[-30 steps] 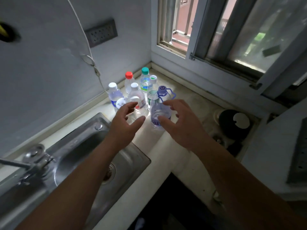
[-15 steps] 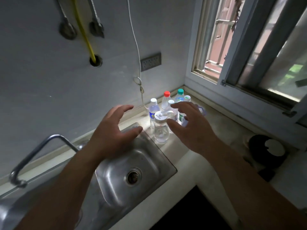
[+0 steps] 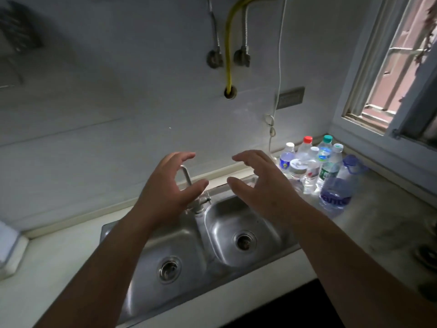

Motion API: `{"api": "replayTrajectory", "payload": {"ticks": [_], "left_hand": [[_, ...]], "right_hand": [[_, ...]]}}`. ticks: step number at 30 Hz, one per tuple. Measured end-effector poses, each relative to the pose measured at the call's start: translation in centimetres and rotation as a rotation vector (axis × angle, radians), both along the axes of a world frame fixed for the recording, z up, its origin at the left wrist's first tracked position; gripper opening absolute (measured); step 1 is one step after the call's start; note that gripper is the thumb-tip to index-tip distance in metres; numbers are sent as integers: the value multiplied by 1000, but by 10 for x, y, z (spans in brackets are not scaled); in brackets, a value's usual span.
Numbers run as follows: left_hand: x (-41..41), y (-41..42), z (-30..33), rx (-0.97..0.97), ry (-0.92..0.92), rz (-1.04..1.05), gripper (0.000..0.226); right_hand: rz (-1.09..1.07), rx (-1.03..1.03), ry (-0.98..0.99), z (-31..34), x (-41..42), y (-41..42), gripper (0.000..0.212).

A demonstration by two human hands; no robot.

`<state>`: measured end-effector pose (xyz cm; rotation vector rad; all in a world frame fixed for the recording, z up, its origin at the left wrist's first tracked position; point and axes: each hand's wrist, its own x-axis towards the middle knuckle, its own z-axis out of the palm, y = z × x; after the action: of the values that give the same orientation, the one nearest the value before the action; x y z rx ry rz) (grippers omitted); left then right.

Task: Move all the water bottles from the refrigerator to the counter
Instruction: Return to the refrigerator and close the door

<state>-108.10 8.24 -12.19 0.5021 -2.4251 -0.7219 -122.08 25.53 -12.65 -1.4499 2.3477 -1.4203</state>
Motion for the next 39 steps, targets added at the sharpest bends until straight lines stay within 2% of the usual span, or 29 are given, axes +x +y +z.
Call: {"api": "replayTrajectory", "payload": {"ticks": [12,22,32,39], "left_hand": [[247,-26,11,10,21,270,72],[455,-45,16,41,132,613,63],[592,-37,25,8,103,919,62],[664,-61,32,22,76,1114,65]], "right_hand": [[248,-4,108,18,202,-77,41],[619,-23,137,29,375,-158,46],[995,4,86,34,508,-226,43],[1200,34,51,32,589,-296,44]]}}
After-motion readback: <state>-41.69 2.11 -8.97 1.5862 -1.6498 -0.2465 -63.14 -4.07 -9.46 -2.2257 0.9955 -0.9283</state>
